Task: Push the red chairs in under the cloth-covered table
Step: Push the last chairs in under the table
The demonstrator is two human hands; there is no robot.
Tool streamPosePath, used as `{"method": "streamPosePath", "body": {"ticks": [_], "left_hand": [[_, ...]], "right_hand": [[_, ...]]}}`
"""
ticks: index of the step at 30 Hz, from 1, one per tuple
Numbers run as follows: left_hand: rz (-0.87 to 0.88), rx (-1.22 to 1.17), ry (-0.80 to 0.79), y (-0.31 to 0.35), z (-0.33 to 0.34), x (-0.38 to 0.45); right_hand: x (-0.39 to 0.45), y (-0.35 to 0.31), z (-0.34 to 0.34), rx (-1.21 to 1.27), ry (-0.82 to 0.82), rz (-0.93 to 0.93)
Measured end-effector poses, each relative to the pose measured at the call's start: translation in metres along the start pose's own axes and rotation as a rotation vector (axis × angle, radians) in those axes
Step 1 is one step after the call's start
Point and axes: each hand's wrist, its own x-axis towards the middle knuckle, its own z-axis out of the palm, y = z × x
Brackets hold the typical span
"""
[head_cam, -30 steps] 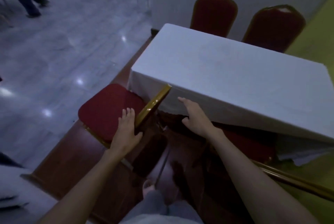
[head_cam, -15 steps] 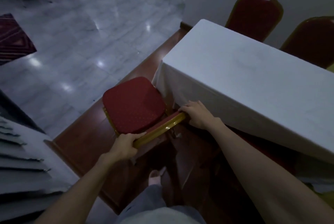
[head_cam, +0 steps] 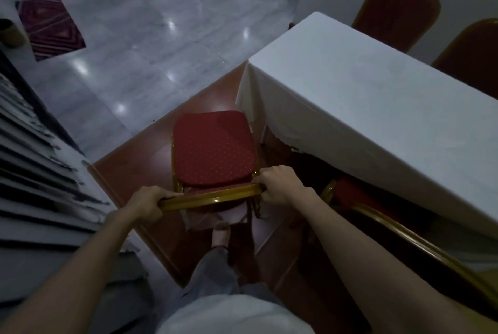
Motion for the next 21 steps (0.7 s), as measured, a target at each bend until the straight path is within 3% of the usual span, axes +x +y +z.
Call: {"method": "streamPosePath", "body": {"ticks": [6, 14, 21], "left_hand": [[0.085, -0.015, -0.053, 0.011, 0.036, -0.030], [0.218, -0.003, 0.041, 0.021, 0.051, -0.043], [0.158, -0.031, 0.406, 0.039, 0.040, -0.015]], "right_hand": [[-0.061, -0.012, 0.025, -0.051, -0.027, -0.065], [-0.113, -0.037, 0.054, 0.001, -0.087, -0.110], [-0.131, -0.038, 0.061, 0.115, -0.013, -0.050]]}}
